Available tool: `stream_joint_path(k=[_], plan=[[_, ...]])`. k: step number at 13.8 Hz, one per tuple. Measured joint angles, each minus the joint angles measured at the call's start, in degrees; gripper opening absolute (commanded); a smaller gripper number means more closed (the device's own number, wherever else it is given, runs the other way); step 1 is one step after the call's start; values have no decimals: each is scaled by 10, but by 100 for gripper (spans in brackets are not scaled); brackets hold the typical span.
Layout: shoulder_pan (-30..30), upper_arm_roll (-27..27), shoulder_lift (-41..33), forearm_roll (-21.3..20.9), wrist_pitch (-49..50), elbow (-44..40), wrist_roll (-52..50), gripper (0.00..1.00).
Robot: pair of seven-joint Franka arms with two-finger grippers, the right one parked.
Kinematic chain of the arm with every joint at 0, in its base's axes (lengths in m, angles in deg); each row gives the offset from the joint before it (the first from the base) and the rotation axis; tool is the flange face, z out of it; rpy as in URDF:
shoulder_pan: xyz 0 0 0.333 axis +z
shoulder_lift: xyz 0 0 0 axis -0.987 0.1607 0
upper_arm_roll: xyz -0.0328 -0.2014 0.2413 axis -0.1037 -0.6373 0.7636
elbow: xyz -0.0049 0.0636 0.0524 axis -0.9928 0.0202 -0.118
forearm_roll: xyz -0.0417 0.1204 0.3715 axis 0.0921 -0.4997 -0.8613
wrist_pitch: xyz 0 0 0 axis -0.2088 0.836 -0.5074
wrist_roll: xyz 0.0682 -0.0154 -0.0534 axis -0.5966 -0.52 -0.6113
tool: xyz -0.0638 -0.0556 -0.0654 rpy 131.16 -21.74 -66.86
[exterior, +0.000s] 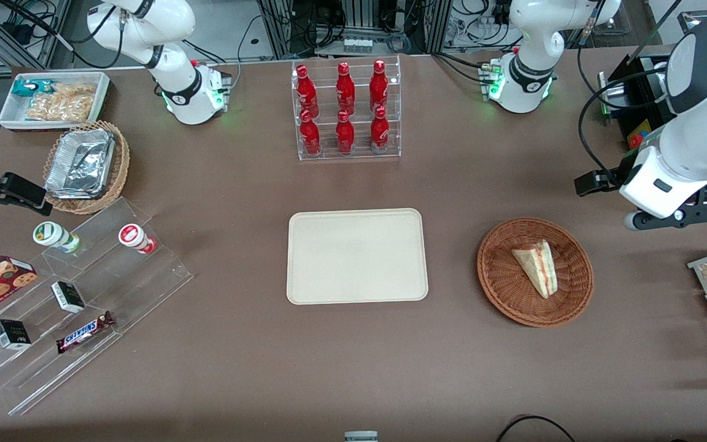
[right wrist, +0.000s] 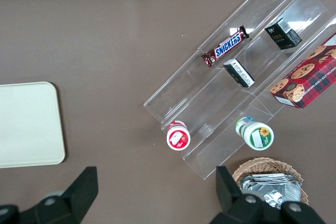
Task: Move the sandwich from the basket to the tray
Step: 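Move the open left gripper over the sandwich in the wicker basket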
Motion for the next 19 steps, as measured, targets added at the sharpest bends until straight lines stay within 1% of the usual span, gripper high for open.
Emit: stream_joint_path(k=[6,14,16,19], plan=[[2,1,3,0,2,0,0,100],[3,8,36,-1,22,11,-13,100],[5,18,65,-2,-3,17,-22,100],[8,30,122,-3,-92,38,-58,100]])
